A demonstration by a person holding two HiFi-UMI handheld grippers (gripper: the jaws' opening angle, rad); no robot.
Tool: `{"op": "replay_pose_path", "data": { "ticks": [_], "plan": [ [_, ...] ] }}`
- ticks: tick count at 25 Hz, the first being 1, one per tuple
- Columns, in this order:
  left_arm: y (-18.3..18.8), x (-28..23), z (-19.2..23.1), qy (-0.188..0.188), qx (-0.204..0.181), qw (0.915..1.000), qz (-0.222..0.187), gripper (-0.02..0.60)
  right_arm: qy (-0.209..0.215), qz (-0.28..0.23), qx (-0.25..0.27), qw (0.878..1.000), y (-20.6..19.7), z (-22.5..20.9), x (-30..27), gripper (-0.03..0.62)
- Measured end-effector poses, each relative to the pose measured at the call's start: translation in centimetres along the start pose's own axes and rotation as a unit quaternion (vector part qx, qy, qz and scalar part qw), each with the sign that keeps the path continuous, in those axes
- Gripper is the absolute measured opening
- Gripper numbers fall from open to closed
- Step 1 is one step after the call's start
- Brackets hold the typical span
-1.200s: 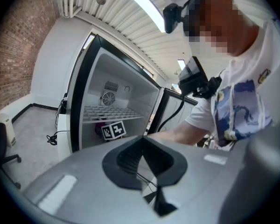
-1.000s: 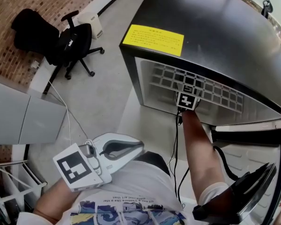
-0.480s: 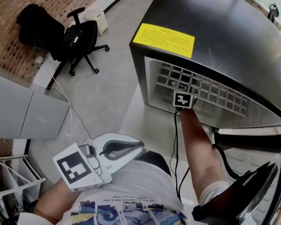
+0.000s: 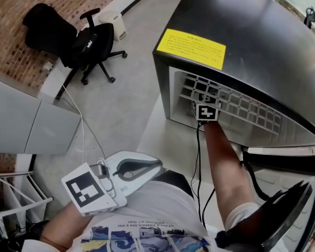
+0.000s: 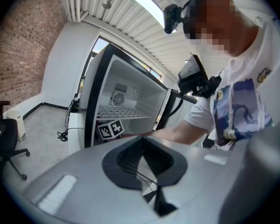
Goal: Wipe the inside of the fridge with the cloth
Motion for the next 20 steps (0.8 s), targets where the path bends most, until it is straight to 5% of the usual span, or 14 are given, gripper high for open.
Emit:
{"op": "replay_pose_path", "data": {
  "ticks": [20],
  "plan": [
    [0.2,-0.3,-0.7,-0.013,-0.006,0.9999,-0.005,0.006,0.189,0.039,-0.054,0.980,-1.4,4.1,1.3,0.054]
  ]
}}
Point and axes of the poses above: the fingertips, and each gripper's own axes: x backward along the fingers, z to its left, y out of its top, the point moved 4 cm from there along x, backward along the fingers, and after that the axes turned 10 degrees about -x, right-handed, at the moved point
